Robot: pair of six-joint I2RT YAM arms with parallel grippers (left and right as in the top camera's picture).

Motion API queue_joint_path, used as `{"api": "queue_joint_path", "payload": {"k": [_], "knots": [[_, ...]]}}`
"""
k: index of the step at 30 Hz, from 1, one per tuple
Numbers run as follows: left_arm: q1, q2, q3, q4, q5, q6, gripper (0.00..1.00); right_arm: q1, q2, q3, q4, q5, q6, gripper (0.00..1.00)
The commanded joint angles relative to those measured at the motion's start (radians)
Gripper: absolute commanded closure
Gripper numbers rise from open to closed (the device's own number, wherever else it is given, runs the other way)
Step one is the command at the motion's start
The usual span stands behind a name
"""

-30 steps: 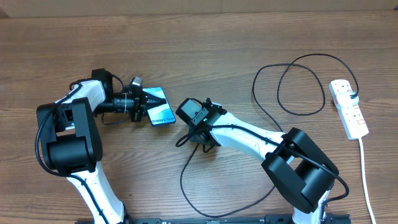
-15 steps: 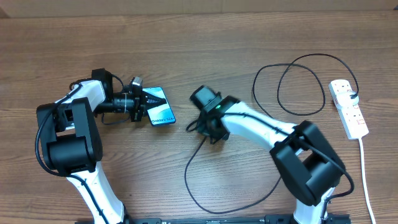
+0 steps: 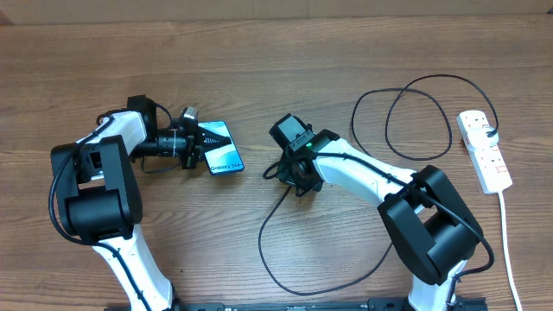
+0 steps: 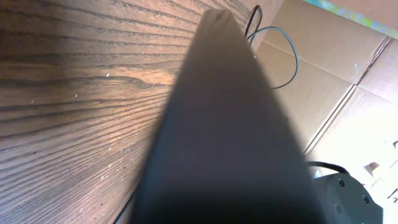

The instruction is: Plug charger to phone and switch on socket

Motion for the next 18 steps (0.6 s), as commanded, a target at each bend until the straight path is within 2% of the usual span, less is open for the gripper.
{"api": "queue_joint_path", "payload": {"k": [1,3,5,6,8,12,16,17,18], "knots": [[0.004,-0.006,0.008,0.001,0.029,-0.002,0.96,0.008,0.041,-0.048,0.025,0.04,0.018,0.78],[0.004,-0.006,0.008,0.0,0.029,-0.002,0.96,0.008,0.041,-0.048,0.029,0.039,0.018,0.79],[0.004,-0.006,0.008,0.001,0.029,-0.002,0.96,0.008,0.041,-0.048,0.029,0.039,0.018,0.87],[0.004,-0.006,0.008,0.003,0.029,-0.002,0.96,0.008,0.041,-0.048,0.029,0.039,0.017,0.96],[0.003,-0.006,0.008,0.017,0.029,-0.002,0.96,0.007,0.041,-0.048,0.032,0.027,-0.007,0.96],[0.003,-0.006,0.008,-0.004,0.048,0.026,0.96,-0.019,0.025,-0.003,0.006,-0.104,-0.186,0.96],[0.004,-0.006,0.008,0.016,0.327,0.254,0.96,-0.089,-0.093,0.025,-0.002,-0.395,-0.554,0.96],[0.004,-0.006,0.008,0.015,0.367,0.277,0.96,-0.097,-0.116,0.025,-0.005,-0.463,-0.617,0.96],[0.004,-0.006,0.008,0.014,0.388,0.29,0.96,-0.111,-0.158,0.025,-0.016,-0.618,-0.745,0.96]]}}
